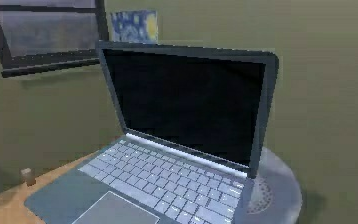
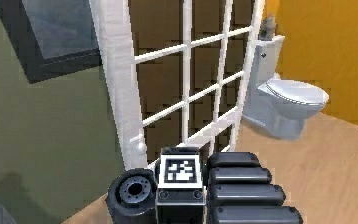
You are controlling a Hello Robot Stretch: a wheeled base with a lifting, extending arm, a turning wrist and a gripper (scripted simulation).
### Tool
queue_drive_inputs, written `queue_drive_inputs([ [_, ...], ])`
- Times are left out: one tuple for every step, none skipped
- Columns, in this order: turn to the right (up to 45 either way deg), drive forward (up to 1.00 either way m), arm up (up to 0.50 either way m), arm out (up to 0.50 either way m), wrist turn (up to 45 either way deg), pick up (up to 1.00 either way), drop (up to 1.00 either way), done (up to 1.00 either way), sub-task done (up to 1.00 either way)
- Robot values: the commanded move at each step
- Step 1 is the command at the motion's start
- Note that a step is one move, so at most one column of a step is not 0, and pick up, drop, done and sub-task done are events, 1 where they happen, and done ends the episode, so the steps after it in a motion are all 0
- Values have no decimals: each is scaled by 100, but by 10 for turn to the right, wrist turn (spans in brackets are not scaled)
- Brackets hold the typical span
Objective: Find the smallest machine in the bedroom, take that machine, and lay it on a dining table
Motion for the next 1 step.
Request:
queue_drive_inputs([
  [-450,0,0,0,0,0,0,0,0],
])
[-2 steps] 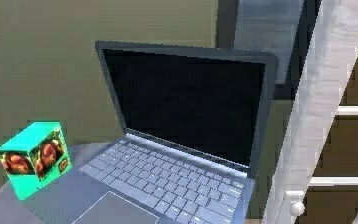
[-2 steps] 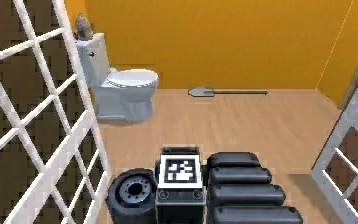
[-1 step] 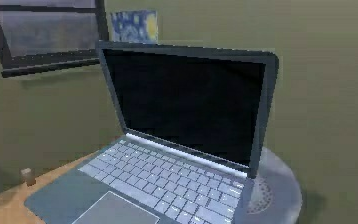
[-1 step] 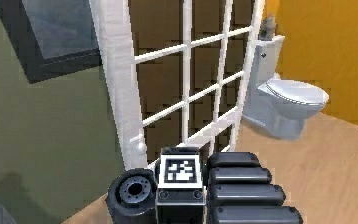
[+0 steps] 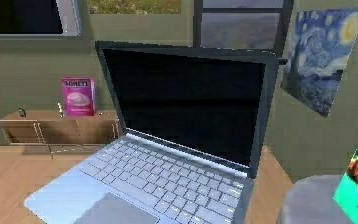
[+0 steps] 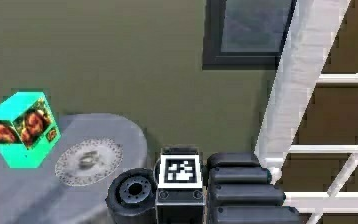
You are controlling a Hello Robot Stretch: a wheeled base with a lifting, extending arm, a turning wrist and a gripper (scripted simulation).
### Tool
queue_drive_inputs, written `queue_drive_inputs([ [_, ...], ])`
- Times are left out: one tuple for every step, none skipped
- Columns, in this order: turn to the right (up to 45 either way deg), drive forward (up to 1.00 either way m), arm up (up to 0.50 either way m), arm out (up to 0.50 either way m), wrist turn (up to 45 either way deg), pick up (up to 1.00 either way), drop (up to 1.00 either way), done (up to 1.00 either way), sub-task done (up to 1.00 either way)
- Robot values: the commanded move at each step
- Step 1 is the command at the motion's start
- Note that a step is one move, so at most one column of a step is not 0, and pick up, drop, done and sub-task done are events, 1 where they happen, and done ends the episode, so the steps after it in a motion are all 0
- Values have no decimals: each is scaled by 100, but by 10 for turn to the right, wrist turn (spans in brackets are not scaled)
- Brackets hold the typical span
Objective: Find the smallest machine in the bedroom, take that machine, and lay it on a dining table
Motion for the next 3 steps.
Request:
queue_drive_inputs([
  [-210,0,0,0,0,0,0,0,0],
  [0,0,0,48,0,0,0,0,0],
  [0,0,0,0,450,0,0,0,0],
])
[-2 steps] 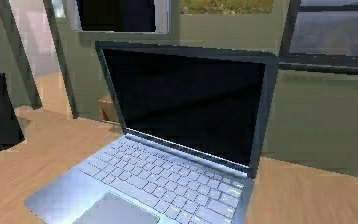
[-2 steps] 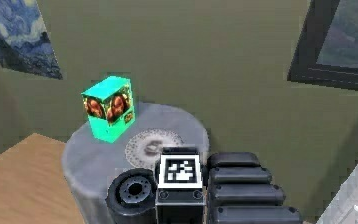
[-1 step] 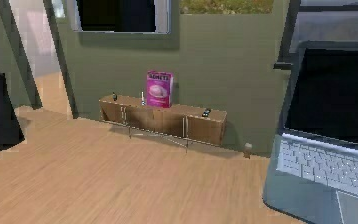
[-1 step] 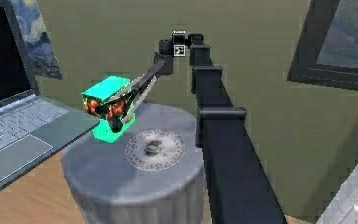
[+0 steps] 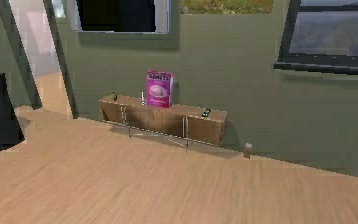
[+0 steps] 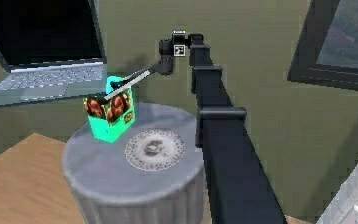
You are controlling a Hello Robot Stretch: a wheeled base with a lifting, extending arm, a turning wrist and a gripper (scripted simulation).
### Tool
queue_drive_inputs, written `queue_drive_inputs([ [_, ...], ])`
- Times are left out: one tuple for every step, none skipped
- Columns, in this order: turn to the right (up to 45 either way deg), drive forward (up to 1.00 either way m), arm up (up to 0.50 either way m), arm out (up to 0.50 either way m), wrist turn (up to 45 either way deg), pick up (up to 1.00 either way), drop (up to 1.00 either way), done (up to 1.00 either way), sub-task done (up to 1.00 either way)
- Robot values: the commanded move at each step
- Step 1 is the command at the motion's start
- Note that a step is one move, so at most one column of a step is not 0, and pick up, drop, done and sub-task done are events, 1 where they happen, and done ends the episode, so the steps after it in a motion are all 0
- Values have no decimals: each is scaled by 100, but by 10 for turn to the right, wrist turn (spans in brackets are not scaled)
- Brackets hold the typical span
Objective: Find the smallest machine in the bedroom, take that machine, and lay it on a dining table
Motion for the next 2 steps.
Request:
queue_drive_inputs([
  [0,0,0,0,420,0,0,0,0],
  [0,0,-30,0,0,0,0,0,0],
])
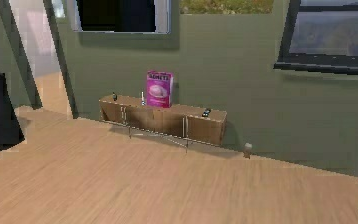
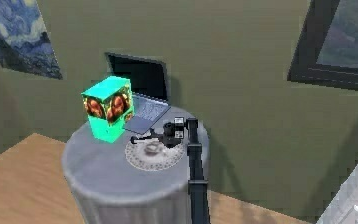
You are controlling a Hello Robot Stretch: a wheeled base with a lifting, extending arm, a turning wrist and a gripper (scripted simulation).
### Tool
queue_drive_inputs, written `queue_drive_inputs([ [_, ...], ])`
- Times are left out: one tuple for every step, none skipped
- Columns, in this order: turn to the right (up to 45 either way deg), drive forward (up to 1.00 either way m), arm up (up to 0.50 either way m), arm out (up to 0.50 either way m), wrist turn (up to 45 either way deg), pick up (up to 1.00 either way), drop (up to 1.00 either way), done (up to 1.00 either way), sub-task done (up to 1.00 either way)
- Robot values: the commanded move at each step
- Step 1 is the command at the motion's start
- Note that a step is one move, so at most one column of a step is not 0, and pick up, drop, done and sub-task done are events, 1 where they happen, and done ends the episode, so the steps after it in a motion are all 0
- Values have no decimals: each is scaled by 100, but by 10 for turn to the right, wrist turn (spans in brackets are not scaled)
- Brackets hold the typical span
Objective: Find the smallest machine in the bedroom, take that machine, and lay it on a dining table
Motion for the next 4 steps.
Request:
queue_drive_inputs([
  [0,0,0,0,0,0,100,0,0],
  [0,0,10,0,0,0,0,0,0],
  [0,0,0,-8,0,0,0,0,0],
  [0,0,0,0,0,0,0,100,0],
])
